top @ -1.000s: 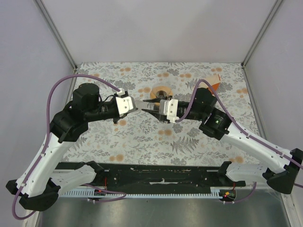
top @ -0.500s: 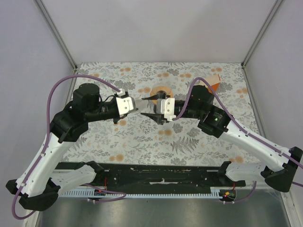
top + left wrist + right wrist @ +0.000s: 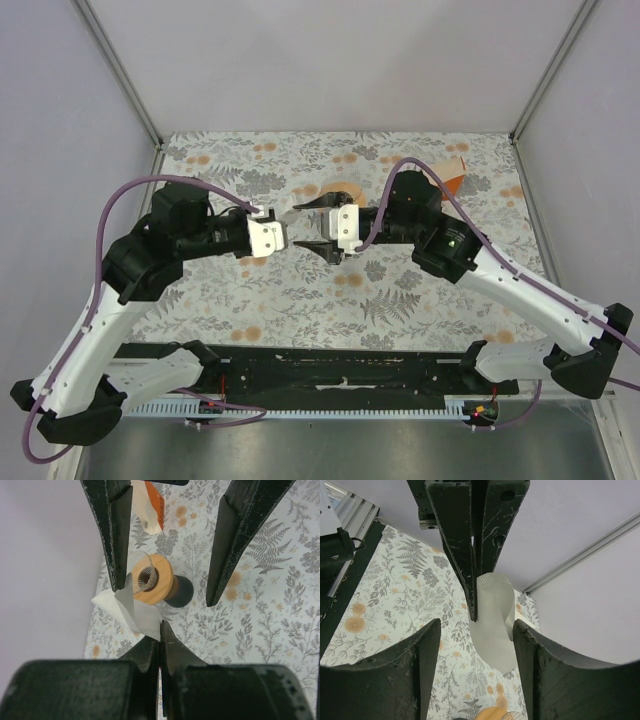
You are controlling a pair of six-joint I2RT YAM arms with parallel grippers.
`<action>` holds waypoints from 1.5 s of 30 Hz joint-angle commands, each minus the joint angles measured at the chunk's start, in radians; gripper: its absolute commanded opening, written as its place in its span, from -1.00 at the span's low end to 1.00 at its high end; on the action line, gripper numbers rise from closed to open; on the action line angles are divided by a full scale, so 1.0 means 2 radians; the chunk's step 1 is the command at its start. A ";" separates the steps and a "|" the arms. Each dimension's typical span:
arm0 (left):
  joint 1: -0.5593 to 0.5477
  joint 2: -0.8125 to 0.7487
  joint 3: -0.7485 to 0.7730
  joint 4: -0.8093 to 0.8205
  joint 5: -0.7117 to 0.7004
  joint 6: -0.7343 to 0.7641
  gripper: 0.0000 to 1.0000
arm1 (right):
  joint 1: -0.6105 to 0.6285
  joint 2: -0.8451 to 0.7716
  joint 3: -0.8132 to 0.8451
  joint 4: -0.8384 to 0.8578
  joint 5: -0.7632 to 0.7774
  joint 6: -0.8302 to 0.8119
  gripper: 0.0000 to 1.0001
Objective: Place the coffee filter in the dripper
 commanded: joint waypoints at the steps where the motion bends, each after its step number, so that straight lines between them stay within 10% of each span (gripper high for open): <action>1: -0.009 -0.003 0.020 -0.004 -0.031 0.101 -0.96 | 0.003 0.013 0.036 -0.003 -0.009 -0.003 0.34; 9: -0.021 -0.040 -0.029 0.023 -0.090 0.219 -0.96 | -0.003 0.016 0.054 -0.002 -0.006 0.021 0.43; 21: -0.022 -0.155 -0.232 0.313 -0.205 0.438 -0.96 | -0.059 -0.026 0.053 0.029 -0.008 0.211 0.56; 33: -0.022 -0.186 -0.327 0.520 -0.215 0.489 -0.96 | -0.118 0.028 0.021 0.138 -0.106 0.535 0.44; 45: -0.022 -0.190 -0.343 0.533 -0.181 0.511 -0.96 | -0.118 0.113 0.044 0.319 -0.183 0.694 0.52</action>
